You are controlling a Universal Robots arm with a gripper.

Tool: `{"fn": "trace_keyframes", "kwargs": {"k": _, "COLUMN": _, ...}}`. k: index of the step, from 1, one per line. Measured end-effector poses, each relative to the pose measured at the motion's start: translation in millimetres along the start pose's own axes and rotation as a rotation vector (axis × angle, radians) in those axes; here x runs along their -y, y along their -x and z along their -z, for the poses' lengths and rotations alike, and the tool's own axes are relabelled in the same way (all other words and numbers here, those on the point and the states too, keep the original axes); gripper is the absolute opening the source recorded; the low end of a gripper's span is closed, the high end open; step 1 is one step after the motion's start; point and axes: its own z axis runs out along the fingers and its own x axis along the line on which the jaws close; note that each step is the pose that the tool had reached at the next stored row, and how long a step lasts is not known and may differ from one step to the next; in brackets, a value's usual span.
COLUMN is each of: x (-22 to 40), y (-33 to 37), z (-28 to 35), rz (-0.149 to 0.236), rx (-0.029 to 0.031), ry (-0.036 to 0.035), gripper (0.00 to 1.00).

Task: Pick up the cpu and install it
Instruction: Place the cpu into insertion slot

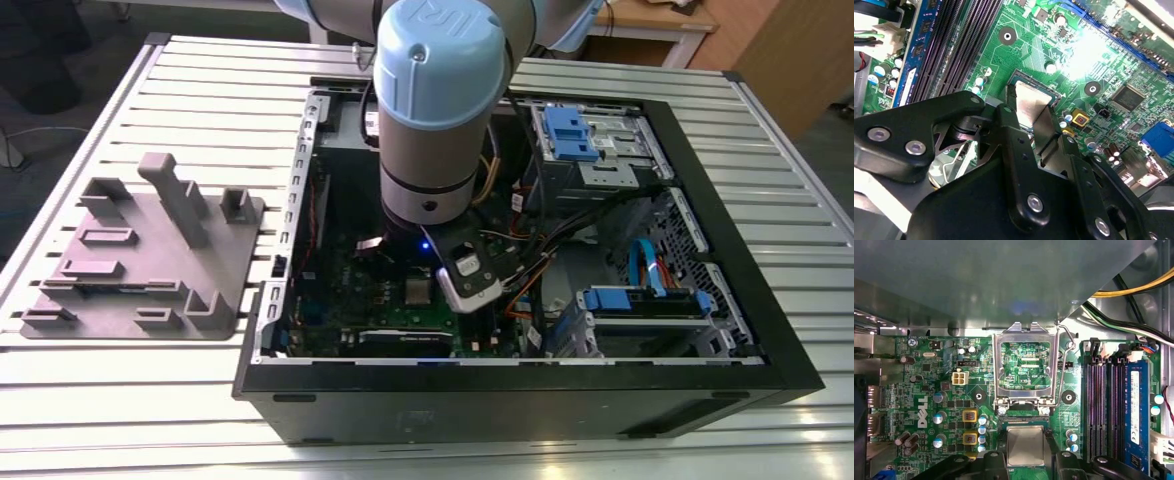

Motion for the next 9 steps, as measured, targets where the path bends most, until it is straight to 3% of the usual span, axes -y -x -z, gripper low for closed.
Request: {"fn": "trace_keyframes", "kwargs": {"k": 9, "x": -0.1, "y": 0.0, "z": 2.7, "rz": 0.0, "rx": -0.0001, "ry": 0.0002, "gripper": 0.38}}
